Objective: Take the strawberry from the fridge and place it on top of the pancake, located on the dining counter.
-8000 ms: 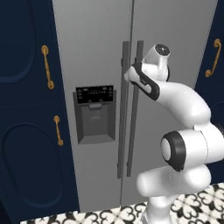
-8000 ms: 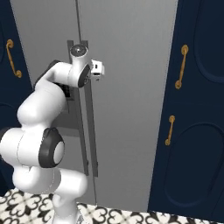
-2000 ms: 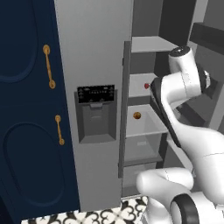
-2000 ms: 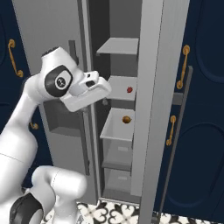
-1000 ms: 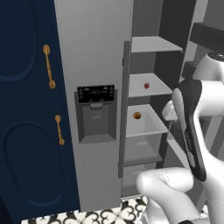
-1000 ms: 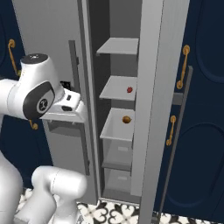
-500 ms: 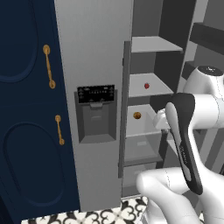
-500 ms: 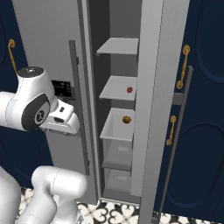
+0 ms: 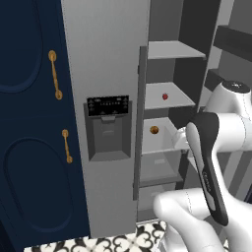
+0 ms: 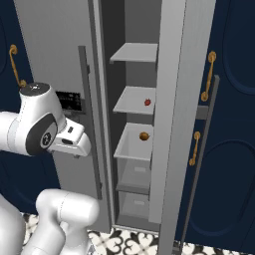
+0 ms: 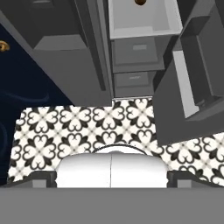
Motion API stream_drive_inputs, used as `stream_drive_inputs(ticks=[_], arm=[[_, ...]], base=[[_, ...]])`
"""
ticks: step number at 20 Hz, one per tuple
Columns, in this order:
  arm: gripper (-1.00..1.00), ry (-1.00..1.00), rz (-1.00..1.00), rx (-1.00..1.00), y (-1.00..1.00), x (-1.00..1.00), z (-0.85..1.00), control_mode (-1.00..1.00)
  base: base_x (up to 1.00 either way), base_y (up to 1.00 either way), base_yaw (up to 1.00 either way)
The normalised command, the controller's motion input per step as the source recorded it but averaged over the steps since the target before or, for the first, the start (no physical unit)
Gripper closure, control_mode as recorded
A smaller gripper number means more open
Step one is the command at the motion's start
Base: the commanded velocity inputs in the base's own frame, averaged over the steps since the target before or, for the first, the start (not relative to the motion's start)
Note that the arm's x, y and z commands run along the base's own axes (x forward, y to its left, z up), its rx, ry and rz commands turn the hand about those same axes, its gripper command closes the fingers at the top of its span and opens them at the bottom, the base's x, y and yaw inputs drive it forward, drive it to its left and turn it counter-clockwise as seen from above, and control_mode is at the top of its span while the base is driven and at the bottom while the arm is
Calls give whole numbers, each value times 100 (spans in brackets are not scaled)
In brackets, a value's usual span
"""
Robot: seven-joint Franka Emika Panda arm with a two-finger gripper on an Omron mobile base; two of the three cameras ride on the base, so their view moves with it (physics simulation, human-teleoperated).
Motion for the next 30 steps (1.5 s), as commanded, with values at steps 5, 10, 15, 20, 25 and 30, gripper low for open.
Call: stream_drive_inputs(ticks=[5, 10, 15, 20, 25, 30], arm=[[-100, 0, -4, 0, 0, 0, 0, -100], [-100, 0, 0, 0, 0, 0, 0, 100], [-100, 0, 0, 0, 0, 0, 0, 100], [-100, 0, 0, 0, 0, 0, 0, 100], [-100, 0, 0, 0, 0, 0, 0, 100], [-100, 0, 0, 0, 0, 0, 0, 100]], base=[[0, 0, 0], [0, 0, -35], [-1, -5, -27], [24, 0, -1], [62, 0, 0], [63, 0, 1]])
